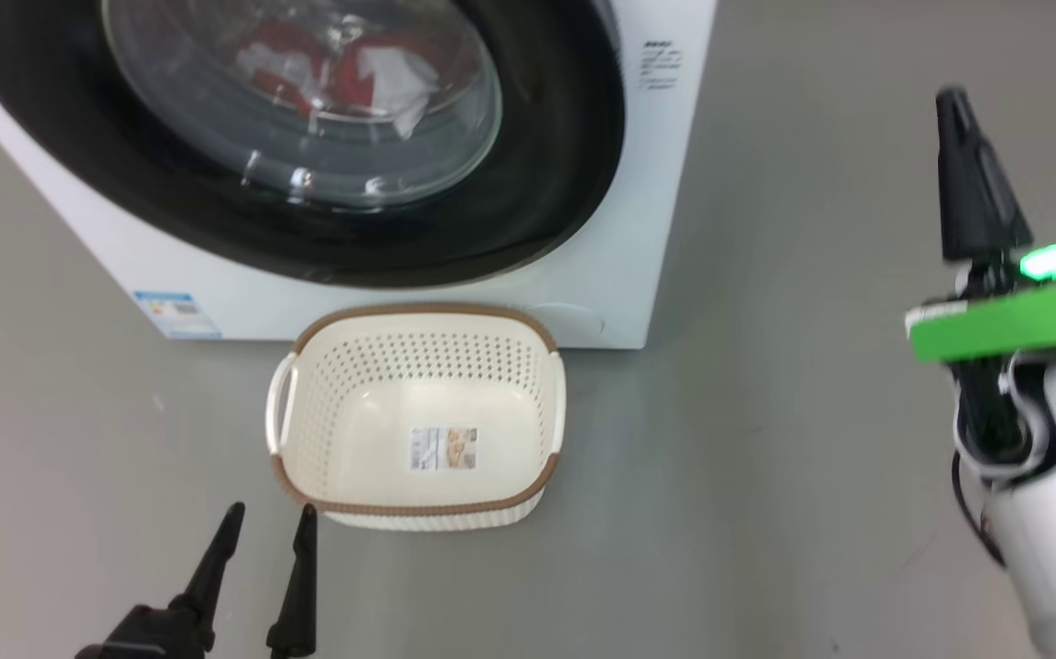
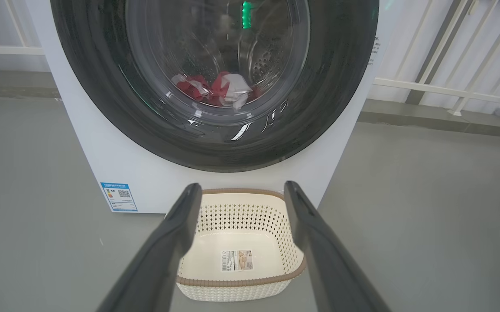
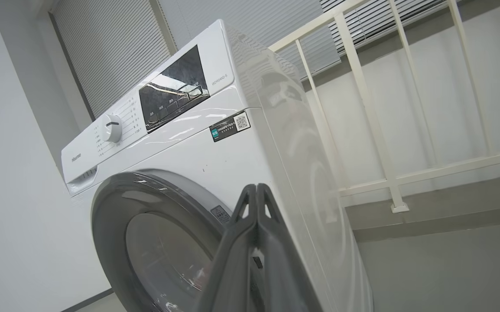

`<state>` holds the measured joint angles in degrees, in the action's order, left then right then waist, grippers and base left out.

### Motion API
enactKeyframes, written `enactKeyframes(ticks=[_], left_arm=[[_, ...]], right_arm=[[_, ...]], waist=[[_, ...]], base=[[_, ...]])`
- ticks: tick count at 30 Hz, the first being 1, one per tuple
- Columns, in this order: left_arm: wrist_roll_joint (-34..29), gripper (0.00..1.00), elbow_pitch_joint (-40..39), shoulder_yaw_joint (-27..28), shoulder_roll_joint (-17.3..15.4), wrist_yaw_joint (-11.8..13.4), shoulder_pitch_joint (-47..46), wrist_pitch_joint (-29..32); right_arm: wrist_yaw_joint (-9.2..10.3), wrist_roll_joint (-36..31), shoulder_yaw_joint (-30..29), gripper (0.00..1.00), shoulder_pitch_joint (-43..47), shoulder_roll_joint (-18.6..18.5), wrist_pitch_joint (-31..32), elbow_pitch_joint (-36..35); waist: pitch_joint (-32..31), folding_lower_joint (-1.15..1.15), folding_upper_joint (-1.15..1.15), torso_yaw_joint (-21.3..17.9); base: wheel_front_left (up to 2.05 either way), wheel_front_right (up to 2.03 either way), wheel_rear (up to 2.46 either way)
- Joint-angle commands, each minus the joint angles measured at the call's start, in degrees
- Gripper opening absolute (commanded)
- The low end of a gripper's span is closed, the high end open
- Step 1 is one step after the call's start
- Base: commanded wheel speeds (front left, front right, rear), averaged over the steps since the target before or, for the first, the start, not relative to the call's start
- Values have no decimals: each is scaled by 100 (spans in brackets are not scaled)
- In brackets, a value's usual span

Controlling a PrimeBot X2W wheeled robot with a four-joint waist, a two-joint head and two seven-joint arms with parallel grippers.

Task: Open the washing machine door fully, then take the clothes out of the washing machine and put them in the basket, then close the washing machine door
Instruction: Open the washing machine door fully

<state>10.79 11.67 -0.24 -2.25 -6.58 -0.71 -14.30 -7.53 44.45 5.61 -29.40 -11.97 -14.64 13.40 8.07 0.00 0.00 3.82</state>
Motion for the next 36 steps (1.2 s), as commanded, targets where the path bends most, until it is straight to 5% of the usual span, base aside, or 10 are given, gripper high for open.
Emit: enactKeyframes(ticks=[1,8,21,36], left_arm=[[48,100,-130,144,-63,-25,-234,-70],[103,100,-112,89,-63,-50,-438,-70],[197,100,-45,2,-63,-77,-710,-70],[317,100,-8,-203,-63,-88,-981,-70]], right_arm=[[4,199,203,0,-300,-106,-36,-46],[4,1389,677,0,-1155,-443,74,336],[4,3751,1254,0,-2395,-776,1676,1243],[4,4940,1289,0,-3647,-691,3696,2516]], waist=[[194,0,0,181],[462,0,0,376],[809,0,0,619],[1205,0,0,897]], base=[[0,0,0],[0,0,0],[0,0,0],[0,0,0]])
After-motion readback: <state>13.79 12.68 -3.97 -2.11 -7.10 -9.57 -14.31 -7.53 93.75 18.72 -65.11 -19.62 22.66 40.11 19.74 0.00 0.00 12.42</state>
